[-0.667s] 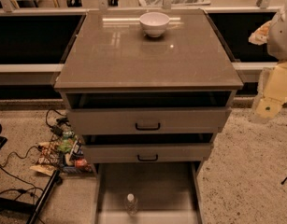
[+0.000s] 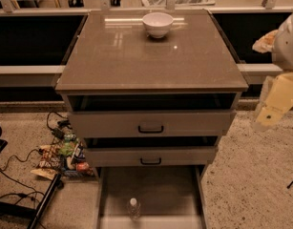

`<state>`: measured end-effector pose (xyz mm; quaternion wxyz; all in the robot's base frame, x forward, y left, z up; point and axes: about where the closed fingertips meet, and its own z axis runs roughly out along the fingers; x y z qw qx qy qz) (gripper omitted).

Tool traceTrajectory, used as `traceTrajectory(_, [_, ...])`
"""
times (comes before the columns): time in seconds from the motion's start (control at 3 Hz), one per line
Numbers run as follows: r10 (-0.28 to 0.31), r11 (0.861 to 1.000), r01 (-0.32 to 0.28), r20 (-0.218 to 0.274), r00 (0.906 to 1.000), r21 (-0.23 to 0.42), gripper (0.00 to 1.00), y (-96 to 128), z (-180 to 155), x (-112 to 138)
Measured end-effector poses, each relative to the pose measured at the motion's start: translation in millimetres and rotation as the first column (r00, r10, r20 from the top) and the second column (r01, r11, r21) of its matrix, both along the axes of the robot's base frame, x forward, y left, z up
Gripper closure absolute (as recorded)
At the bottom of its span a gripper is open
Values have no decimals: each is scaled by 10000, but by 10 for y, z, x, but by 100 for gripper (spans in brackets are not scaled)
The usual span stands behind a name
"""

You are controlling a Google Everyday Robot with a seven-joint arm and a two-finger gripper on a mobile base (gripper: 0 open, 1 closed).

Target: Pick water bottle from bottom drawer and place on counter

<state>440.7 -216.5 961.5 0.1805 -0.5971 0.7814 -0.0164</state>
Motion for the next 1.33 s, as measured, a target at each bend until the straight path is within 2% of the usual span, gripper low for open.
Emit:
traceTrajectory(0.33, [362,9860,-342,-95,9993,1629,0,35,-678,-107])
traceTrajectory(0.67, [558,9371,-549,73,9984,3448,0,150,-1418,-276])
traceTrajectory(1.0, [328,8474,-588,585,9977,5277,0,418,-2006,-381])
traceTrajectory(1.33, [-623,7320,-632,1590,9853,6783,0,560,-2412,-306])
